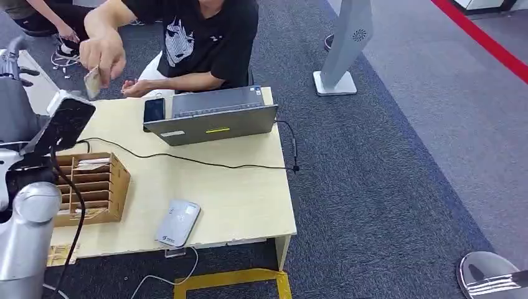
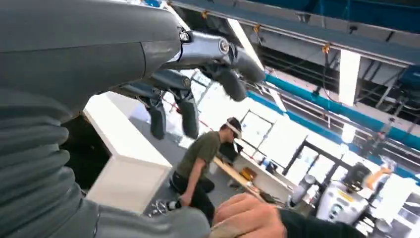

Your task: Pass the card to the sensor for recognition and then transmit it.

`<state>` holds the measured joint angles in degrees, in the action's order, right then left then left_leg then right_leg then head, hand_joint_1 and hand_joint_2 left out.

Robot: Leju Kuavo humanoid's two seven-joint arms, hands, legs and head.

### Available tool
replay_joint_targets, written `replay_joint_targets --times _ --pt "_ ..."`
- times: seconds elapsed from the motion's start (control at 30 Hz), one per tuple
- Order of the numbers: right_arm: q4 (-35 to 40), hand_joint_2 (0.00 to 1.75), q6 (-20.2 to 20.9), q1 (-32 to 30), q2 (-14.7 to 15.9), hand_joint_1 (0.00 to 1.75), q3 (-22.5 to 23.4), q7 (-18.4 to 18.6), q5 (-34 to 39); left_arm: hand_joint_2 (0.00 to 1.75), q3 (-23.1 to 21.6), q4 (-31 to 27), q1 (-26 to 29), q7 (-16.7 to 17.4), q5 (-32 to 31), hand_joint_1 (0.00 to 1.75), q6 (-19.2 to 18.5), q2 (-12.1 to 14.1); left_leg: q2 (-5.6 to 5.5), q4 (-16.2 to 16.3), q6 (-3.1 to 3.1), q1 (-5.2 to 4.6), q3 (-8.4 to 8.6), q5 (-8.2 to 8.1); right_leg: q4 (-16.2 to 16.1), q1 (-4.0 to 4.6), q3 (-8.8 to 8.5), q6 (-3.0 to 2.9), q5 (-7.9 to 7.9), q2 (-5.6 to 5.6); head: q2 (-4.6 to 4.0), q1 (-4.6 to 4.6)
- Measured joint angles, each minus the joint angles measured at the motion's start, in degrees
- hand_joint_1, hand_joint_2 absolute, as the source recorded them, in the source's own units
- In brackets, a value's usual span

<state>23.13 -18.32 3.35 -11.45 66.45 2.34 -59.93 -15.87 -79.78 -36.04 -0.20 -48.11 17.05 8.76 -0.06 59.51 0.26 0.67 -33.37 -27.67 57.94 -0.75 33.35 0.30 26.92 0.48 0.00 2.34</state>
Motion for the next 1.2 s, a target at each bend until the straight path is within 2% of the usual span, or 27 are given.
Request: replay_joint_targets --times 0.27,0.33,0.4,0.43,0.57,0.73,0.83,0.93,1.07,1.2 --pt "3.19 1.75 1.09 -0.73 -1.37 0.00 0.37 0.89 0.00 1.75 -0.94 -6.00 0.96 0.22 0.74 0.00 -0.69 0.18 -0.01 -0.01 -0.02 -0.01 0.00 0.03 0.01 0.02 -0.02 0.00 -0.01 0.00 0.00 -0.02" --pt "4.09 1.75 1.64 -0.85 -1.77 0.00 0.57 1.38 0.00 1.75 -1.00 -6.93 1.06 1.18 1.95 0.00 -3.46 0.59 0.00 0.00 -0.02 -0.01 0.00 0.03 0.01 0.02 -0.02 0.00 -0.01 0.00 0.00 -0.02" --pt "5.31 1.75 2.65 -1.06 -2.25 0.00 0.96 2.23 0.04 1.75 -1.96 -7.47 1.05 2.93 3.34 0.00 -9.64 1.61 -0.01 0.00 -0.02 -0.02 0.00 0.03 0.01 0.02 -0.03 0.00 -0.01 0.00 0.00 0.00" --pt "5.96 1.75 3.17 -1.18 -2.60 0.00 1.09 2.47 0.04 1.75 -2.58 -7.58 1.13 3.28 3.41 0.00 -11.42 2.14 -0.01 0.00 -0.02 -0.01 0.00 0.03 0.01 0.02 -0.02 0.00 -0.01 0.00 0.00 -0.02" --pt "8.04 1.75 4.79 -1.60 -3.21 0.00 1.60 3.10 0.00 1.75 -5.39 -8.68 2.28 3.56 2.25 0.00 -14.08 4.18 0.02 -0.01 -0.02 -0.02 0.01 0.02 0.01 0.01 -0.02 0.00 -0.01 0.01 0.00 -0.04" --pt "8.81 1.75 5.46 -1.62 -3.23 0.00 2.40 3.15 -0.37 1.75 -10.99 -11.95 7.09 2.49 -2.27 0.00 -13.35 6.36 0.01 -0.01 -0.01 -0.02 -0.01 0.00 0.00 0.01 -0.02 0.01 0.02 0.00 0.00 -0.02" --pt "8.92 1.75 5.46 -1.62 -3.23 0.00 2.69 3.06 -0.59 1.75 -13.29 -13.20 9.02 2.43 -2.97 0.00 -12.94 6.95 0.00 -0.01 0.00 -0.02 -0.03 0.00 -0.01 0.01 -0.01 0.01 0.02 0.00 0.00 -0.02" --pt "8.94 1.75 5.18 -1.62 -3.21 0.00 2.84 2.84 -0.66 1.75 -15.13 -14.68 10.72 0.62 -4.50 0.00 -12.57 7.39 0.00 -0.01 0.00 -0.03 -0.01 0.00 -0.01 0.01 -0.02 0.01 0.02 0.00 0.00 -0.02" --pt "8.83 1.75 4.98 -1.55 -3.21 0.00 3.58 2.23 -0.02 1.75 -19.68 -17.37 15.75 -1.09 -7.67 0.00 -10.02 8.34 0.03 -0.04 -0.02 -0.03 -0.02 -0.02 0.00 0.01 -0.03 0.01 0.03 0.02 0.00 0.00" --pt "8.81 1.75 4.98 -1.74 -3.21 0.00 4.66 2.23 0.70 1.75 -22.60 -19.80 21.69 -0.39 -9.88 0.00 -6.77 11.26 0.08 -0.04 0.04 -0.02 -0.02 -0.06 -0.01 0.01 0.03 0.01 0.08 0.03 0.00 -0.02"
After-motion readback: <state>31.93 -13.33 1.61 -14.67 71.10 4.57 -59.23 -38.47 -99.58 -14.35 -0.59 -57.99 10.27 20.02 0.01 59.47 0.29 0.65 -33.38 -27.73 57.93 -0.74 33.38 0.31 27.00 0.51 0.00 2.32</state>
